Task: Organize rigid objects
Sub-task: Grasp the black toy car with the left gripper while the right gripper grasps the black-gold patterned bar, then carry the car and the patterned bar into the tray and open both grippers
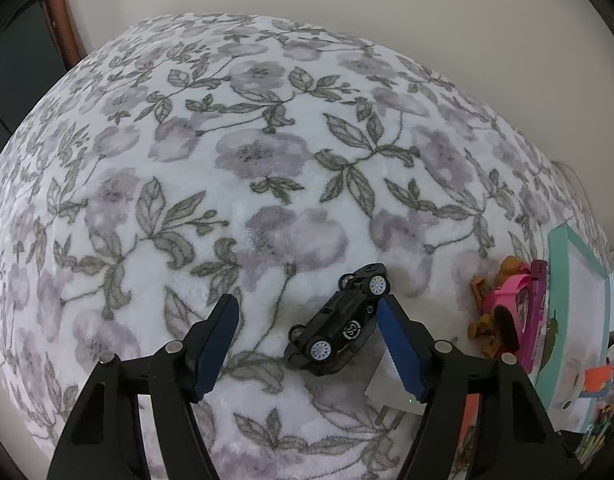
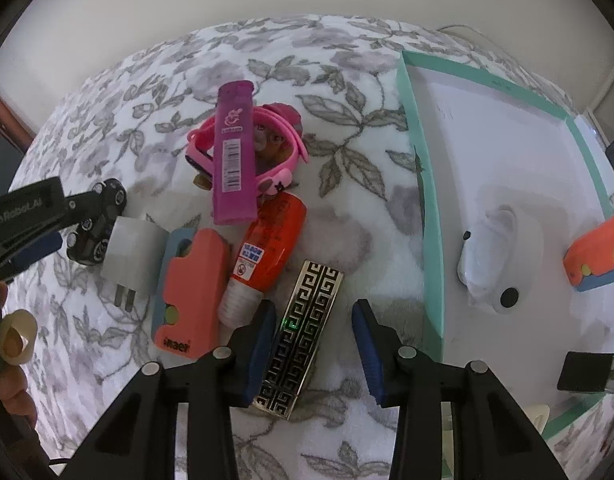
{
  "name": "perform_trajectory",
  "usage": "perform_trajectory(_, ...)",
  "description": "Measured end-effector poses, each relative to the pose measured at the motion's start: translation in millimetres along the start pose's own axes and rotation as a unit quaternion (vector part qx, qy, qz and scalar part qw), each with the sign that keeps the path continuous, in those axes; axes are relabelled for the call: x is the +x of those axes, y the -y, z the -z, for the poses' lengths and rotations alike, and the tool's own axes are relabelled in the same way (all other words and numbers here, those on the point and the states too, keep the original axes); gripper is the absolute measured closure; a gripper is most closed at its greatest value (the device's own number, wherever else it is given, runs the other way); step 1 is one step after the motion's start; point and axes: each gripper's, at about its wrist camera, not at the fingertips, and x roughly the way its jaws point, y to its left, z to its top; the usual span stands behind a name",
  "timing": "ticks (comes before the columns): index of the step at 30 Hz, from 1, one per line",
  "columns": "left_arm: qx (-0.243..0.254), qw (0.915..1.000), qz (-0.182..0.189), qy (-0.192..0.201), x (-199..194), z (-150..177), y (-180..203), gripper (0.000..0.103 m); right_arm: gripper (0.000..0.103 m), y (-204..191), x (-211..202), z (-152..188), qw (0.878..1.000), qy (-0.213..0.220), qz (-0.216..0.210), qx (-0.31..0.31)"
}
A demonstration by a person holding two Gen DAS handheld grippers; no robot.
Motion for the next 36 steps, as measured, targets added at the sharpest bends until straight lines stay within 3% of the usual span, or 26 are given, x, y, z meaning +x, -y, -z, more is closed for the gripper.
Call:
perform_trajectory(4, 0.014, 0.9999, -0.002, -0.01, 7.3, 3.4, 5.7, 0.033, 0.061, -2.3, -0.7, 1.4, 1.0, 0.002, 0.007, -0.01)
perform_trajectory(5, 0.014, 0.9998, -0.002, -0.012, 8.2, 4.5, 6.1, 0.041, 0.061, -2.2, -1.0, 1.7, 1.0, 0.003, 0.007, -0.01)
perform_trajectory(8, 0.012, 0.9998, 0.004, -0.017, 9.5, 5.4, 5.3, 0.044, 0.061, -9.0, 2.4, 0.1, 1.0, 0.003, 0.007, -0.012)
perform_trajectory(13, 0.016, 0.9997, 0.007, -0.016, 6.2, 4.7, 6.6, 0.064, 0.064, -6.8, 2.5, 0.9, 1.0, 0.001, 0.001, -0.006)
perform_trajectory(18, 0.025, 0.9994, -0.008, -0.02, 5.4, 5.7, 8.5, 0.069, 0.078, -0.7, 0.3, 1.1, 1.0, -0.006, -0.008, -0.01)
perform_trajectory(25, 0.028, 0.9988, -0.024, -0.031, -0.2, 6.1, 8.2, 0.072, 0.081, 2.1, -2.0, 4.4, 1.0, -0.015, -0.019, -0.008)
perform_trajectory(36, -0.001, 0.9999, -0.009, -0.011, -25.4, -2.1, 2.4, 0.074, 0.081, 13.3, -18.2, 1.4, 0.999, -0.012, -0.042, 0.008)
